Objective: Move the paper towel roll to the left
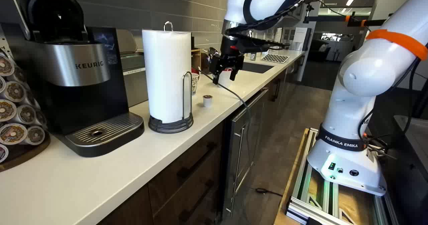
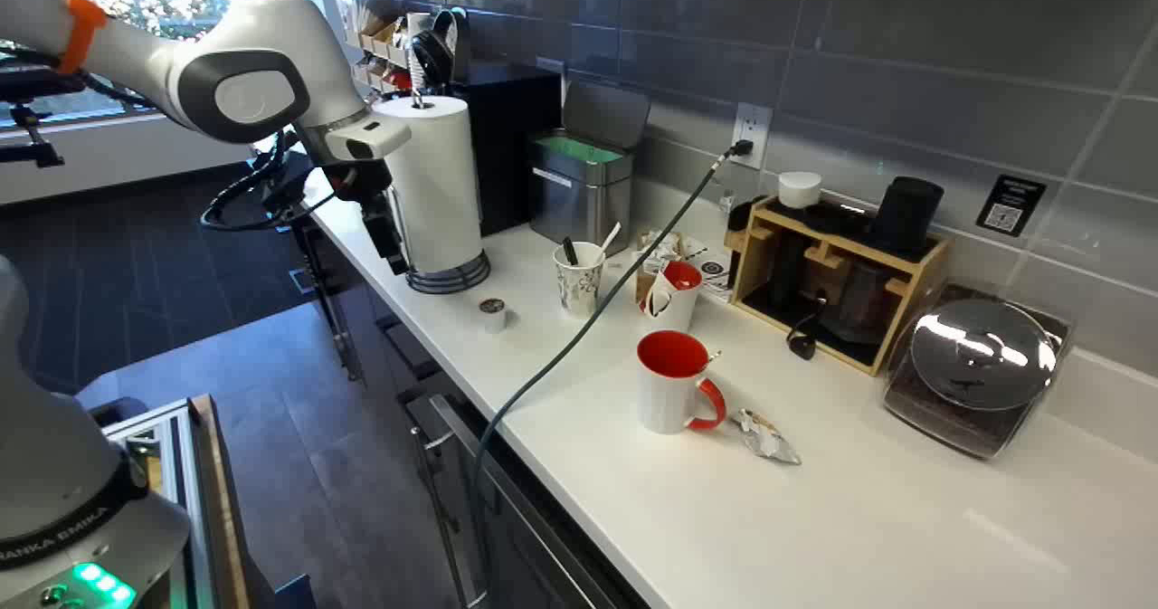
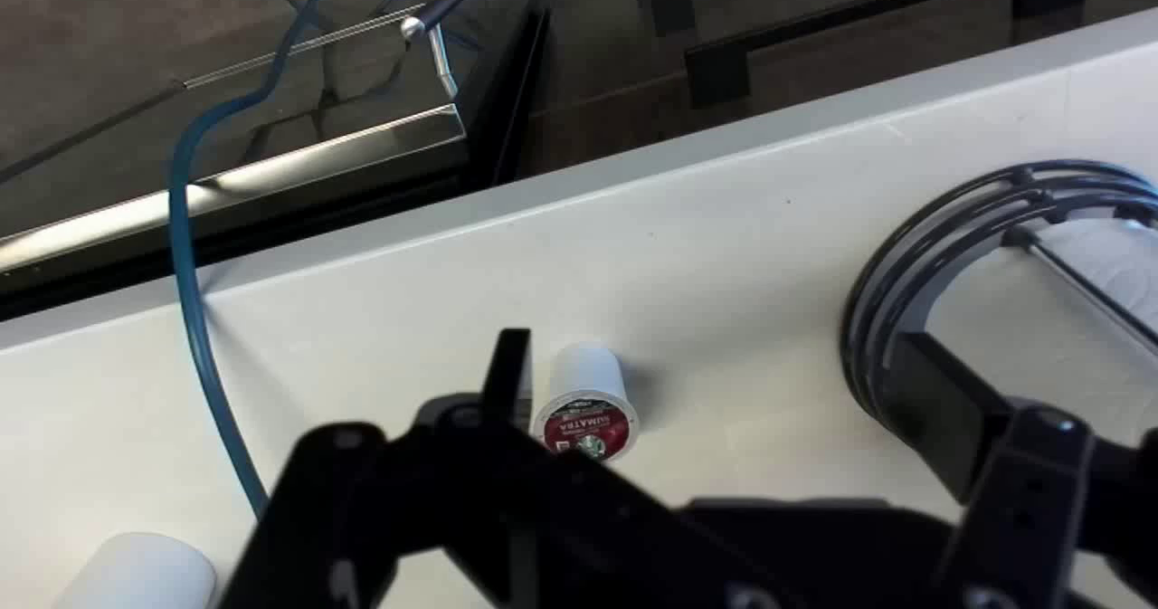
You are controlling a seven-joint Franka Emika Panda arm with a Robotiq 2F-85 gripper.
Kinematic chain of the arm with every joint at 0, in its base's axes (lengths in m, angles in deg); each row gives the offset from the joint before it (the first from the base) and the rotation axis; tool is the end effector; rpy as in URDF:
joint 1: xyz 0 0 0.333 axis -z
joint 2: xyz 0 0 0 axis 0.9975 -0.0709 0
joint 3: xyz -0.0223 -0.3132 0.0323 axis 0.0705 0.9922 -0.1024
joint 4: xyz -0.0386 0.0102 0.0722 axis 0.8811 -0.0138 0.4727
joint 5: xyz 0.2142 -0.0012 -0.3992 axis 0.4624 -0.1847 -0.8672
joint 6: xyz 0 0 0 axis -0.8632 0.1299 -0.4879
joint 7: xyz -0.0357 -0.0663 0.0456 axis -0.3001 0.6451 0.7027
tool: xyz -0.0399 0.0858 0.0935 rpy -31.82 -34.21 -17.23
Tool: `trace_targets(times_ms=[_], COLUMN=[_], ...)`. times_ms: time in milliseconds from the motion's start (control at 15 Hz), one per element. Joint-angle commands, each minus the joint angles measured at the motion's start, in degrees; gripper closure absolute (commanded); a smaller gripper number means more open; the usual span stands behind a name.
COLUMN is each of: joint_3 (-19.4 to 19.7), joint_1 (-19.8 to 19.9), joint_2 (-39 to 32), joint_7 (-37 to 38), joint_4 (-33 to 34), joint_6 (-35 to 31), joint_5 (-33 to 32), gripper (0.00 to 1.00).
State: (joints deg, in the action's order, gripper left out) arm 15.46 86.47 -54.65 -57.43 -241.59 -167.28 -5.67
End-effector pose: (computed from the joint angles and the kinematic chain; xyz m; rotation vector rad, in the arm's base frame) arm 0.4320 0.0832 0.3386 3.0705 -0.3510 0.3325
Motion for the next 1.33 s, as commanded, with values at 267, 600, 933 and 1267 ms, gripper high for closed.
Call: trace_targets(times_ms=[267, 600, 933, 1267], joint_3=[0.54, 0.54, 0.54, -1.27], joint_1=[-0.49, -0.49, -0.49, -2.22], joint_2=[-0.01, -0.01, -0.01, 4.65], joint_7=[0.22, 0.22, 0.22, 1.4], joint_4=[0.08, 0.08, 0.08, 2.8], joint_6=[0.18, 0.18, 0.18, 1.7], joint_5=[-0.36, -0.36, -0.36, -0.87], gripper=[0.0, 0.0, 0.0, 0.0])
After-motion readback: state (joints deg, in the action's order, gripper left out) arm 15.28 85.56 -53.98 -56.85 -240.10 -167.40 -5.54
